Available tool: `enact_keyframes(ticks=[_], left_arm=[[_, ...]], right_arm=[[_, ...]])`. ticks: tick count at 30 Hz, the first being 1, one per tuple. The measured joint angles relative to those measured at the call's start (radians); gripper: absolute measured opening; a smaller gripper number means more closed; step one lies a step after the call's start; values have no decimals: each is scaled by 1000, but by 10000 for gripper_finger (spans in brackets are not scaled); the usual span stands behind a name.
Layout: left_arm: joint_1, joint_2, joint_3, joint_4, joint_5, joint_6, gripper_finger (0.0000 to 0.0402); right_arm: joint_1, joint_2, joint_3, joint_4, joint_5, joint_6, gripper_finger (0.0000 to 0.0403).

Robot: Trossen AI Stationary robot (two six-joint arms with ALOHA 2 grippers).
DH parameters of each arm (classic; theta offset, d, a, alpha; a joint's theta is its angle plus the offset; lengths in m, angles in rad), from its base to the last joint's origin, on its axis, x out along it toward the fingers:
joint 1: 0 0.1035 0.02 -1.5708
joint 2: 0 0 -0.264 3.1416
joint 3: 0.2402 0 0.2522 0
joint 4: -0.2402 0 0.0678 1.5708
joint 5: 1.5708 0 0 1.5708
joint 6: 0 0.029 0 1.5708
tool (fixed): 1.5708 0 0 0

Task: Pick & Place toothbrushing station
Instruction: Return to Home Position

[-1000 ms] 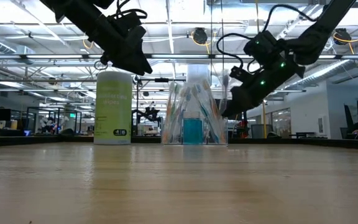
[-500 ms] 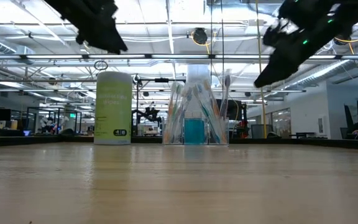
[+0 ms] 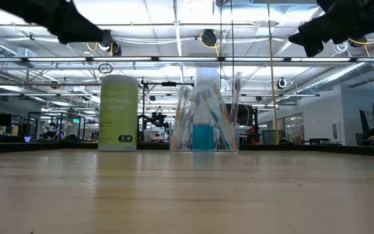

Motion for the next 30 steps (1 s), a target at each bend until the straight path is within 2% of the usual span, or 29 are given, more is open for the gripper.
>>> enact_keyframes(ticks=[5, 9, 14, 17, 20, 26, 30], left_arm=[[1, -165, -157, 104, 13, 18, 200], [1, -288, -250, 154, 13, 32, 200], [1, -421, -340, 178, 21, 48, 200], [1, -481, -393, 210, 21, 51, 200], [1, -523, -437, 232, 21, 74, 200], [1, -521, -509, 317, 23, 75, 200], [1, -520, -517, 289, 25, 34, 200]], right_arm=[[0, -115, -155, 131, 1, 73, 160], [0, -212, -258, 163, 6, 87, 160], [0, -338, -325, 196, 10, 113, 160], [0, -397, -366, 228, 110, 146, 160], [0, -405, -426, 291, 211, 160, 160], [0, -401, -493, 344, 212, 176, 160], [0, -399, -493, 345, 215, 120, 160]])
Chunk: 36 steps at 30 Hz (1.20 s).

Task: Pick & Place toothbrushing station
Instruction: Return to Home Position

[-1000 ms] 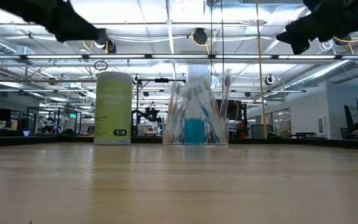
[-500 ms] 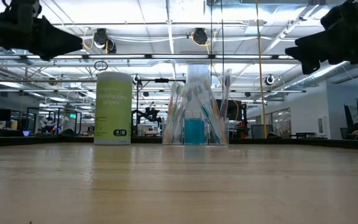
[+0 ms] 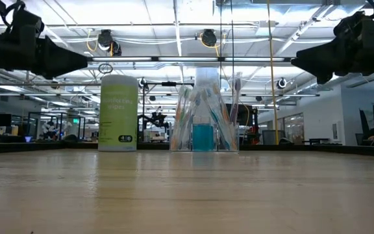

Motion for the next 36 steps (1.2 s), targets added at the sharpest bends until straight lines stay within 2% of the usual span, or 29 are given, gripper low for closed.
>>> enact_keyframes(ticks=[6, 15, 36], left_arm=[[0, 0, 3, -28, -1, -72, 200], [0, 0, 3, -12, -5, 112, 200], [0, 0, 3, -10, -5, 106, 200]], right_arm=[[0, 1, -2, -4, -3, 20, 160], [0, 1, -3, -3, -3, 19, 160], [0, 1, -4, -3, -4, 19, 160]])
